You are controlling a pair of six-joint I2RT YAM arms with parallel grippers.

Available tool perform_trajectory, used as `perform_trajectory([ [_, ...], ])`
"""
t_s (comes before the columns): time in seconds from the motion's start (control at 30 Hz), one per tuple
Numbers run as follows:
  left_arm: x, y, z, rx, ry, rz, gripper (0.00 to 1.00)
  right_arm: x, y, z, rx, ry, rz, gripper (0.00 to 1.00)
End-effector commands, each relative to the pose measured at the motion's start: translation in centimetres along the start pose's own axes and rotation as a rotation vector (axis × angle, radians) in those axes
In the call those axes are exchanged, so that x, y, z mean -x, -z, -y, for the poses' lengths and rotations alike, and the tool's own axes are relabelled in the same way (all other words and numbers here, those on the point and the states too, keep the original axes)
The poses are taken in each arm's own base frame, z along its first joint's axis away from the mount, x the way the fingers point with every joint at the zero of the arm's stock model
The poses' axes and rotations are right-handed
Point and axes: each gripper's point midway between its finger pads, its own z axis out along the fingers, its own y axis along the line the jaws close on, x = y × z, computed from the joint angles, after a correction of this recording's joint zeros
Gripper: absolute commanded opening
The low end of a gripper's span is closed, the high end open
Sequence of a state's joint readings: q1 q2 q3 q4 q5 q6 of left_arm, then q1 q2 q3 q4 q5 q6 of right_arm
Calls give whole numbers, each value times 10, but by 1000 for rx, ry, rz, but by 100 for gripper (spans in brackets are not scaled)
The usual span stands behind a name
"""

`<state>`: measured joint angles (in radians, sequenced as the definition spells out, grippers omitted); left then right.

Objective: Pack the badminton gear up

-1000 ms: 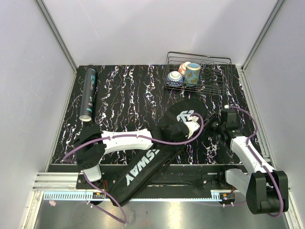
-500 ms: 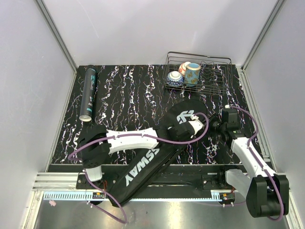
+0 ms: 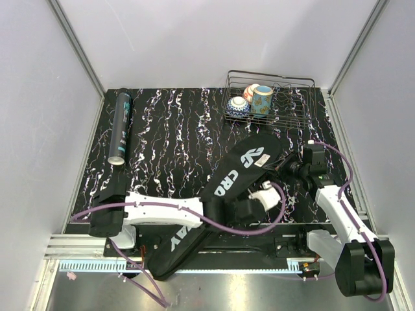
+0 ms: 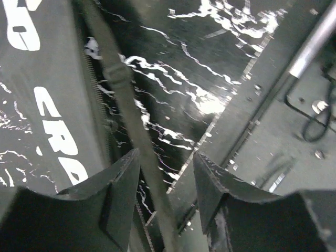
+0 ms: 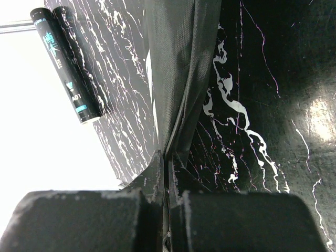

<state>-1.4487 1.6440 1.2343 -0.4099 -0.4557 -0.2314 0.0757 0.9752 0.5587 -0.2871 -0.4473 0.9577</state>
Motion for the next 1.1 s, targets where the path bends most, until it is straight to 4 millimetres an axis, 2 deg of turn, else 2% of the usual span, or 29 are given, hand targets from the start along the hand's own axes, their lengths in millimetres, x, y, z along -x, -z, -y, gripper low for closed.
perform_trajectory([
  [0.0, 0, 15, 8, 38, -21, -11, 49, 11, 12, -39, 104, 20, 30, 0],
  [0.07, -9, 11, 17, 5, -1, -51, 49, 12, 12, -38, 102, 19, 34, 0],
  [0.13, -15, 6, 19, 18, 25, -67, 52, 11, 11, -38, 101, 20, 32, 0],
  [0.2, -20, -2, 13, 76, 12, -84, 63, 11, 12, -39, 105, 20, 29, 0],
  [0.27, -25, -11, 5, 143, -14, -101, 69, 10, 12, -39, 105, 19, 29, 0],
  [0.43, -26, -25, 5, 192, -61, -130, 65, 11, 15, -41, 108, 22, 34, 0],
  [0.67, -32, -41, -12, 340, -128, -128, 48, 10, 16, -39, 103, 23, 35, 0],
  [0.83, -31, -41, -19, 384, -155, -123, 37, 10, 16, -38, 101, 32, 36, 0],
  [0.93, -28, -38, -24, 403, -163, -105, 21, 10, 16, -38, 101, 35, 36, 0],
  [0.97, -27, -37, -26, 409, -164, -101, 8, 10, 16, -38, 102, 39, 37, 0],
  [1.03, -27, -35, -26, 404, -169, -101, 0, 11, 15, -38, 100, 44, 40, 0],
  [1.07, -24, -31, -23, 374, -159, -97, 0, 11, 15, -37, 96, 51, 38, 0],
])
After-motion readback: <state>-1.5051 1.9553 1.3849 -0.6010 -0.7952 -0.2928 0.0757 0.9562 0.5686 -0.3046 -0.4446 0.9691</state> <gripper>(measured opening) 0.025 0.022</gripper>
